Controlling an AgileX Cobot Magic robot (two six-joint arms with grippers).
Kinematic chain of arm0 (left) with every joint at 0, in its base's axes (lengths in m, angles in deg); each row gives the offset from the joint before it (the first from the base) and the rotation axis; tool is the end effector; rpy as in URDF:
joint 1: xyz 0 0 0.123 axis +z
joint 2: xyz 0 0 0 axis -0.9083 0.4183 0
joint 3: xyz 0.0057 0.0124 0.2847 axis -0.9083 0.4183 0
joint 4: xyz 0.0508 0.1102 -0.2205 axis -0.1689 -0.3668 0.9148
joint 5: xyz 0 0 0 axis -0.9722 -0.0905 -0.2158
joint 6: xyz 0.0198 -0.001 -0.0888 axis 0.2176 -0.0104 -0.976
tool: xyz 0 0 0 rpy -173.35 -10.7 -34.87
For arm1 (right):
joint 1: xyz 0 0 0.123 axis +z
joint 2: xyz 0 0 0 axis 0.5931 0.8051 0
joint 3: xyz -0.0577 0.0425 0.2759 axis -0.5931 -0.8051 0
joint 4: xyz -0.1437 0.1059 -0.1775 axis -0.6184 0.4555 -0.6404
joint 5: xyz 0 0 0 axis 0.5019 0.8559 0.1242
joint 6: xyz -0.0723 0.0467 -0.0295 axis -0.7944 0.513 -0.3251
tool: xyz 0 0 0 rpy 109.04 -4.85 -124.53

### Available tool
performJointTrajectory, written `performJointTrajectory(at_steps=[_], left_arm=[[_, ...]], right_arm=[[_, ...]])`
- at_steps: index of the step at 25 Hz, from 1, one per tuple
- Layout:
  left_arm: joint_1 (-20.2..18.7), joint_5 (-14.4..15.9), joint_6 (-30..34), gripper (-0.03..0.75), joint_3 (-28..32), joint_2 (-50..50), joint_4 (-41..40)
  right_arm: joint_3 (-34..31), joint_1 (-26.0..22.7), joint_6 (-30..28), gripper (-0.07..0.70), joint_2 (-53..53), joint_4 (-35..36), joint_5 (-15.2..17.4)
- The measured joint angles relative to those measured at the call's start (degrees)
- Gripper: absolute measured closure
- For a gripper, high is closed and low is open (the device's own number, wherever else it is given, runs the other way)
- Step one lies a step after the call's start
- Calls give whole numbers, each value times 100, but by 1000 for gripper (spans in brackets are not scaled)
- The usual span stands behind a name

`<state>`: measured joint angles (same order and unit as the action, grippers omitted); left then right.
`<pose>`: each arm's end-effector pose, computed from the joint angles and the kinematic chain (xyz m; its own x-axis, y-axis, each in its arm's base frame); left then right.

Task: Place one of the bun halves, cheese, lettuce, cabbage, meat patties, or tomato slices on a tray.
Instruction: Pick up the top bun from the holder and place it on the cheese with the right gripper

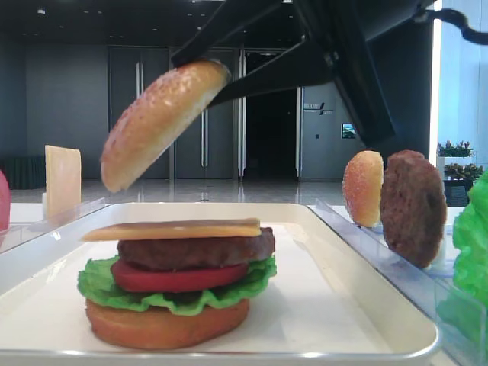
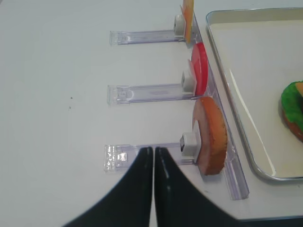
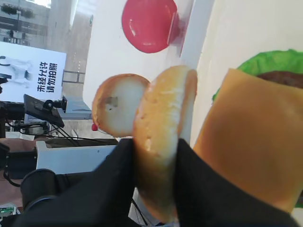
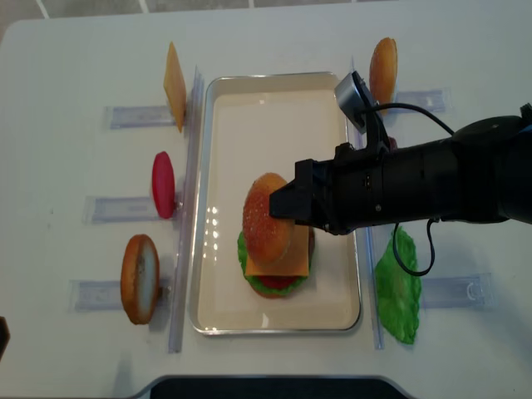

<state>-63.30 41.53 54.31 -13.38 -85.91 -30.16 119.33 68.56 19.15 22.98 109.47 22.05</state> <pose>-0.0066 -0.0033 0.2659 -0.5086 0.0302 -0.8605 0.0187 0.9995 0.0240 0.2157 0.2081 0.2092 -0.9521 0.0258 -0.3048 -0.2618 0.4466 0.8556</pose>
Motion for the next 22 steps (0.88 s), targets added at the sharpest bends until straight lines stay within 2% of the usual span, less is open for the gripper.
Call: performJointTrajectory(at_steps=[22], left_arm=[[0,0,0,716,0,0,0]], right_arm=[[0,0,-226,415,343,159,-10]])
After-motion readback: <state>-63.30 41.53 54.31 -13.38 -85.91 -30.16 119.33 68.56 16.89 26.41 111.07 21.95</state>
